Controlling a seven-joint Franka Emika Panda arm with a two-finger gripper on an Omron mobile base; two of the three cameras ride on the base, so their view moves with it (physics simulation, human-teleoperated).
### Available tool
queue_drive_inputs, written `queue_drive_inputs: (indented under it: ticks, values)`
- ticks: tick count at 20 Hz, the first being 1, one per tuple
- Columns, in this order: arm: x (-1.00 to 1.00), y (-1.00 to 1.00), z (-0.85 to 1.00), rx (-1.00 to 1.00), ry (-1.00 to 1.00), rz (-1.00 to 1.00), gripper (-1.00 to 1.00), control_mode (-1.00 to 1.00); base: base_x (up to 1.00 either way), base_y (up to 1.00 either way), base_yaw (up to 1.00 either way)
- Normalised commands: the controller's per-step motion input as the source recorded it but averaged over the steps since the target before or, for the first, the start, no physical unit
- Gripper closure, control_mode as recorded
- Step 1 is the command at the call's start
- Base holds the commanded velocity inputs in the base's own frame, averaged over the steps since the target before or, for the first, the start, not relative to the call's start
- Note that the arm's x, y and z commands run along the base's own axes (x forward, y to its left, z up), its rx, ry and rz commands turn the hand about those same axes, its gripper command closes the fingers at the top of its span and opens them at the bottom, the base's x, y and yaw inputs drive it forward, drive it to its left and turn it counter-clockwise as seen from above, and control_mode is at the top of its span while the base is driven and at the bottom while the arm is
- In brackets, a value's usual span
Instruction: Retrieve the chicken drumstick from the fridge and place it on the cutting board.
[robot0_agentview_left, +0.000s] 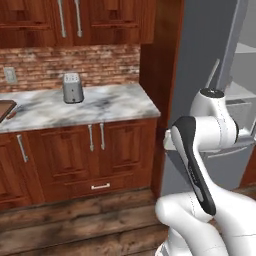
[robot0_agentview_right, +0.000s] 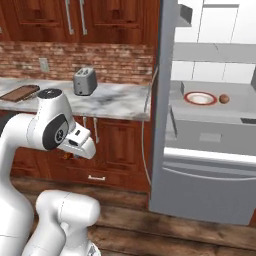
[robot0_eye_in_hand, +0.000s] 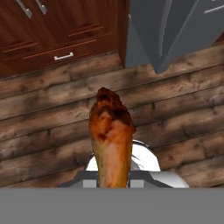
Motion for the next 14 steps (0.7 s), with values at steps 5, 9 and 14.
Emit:
queue_drive_inputs:
  ticks: [5, 9, 14]
  values:
    - [0.0, 0.0, 0.0, 0.0, 0.0, 0.0, 1.0, 1.0, 0.03, 0.91, 0.0]
    - [0.0, 0.0, 0.0, 0.0, 0.0, 0.0, 1.0, 1.0, 0.22, 0.91, -0.02]
    - [0.0, 0.0, 0.0, 0.0, 0.0, 0.0, 1.0, 1.0, 0.45, 0.84, 0.0]
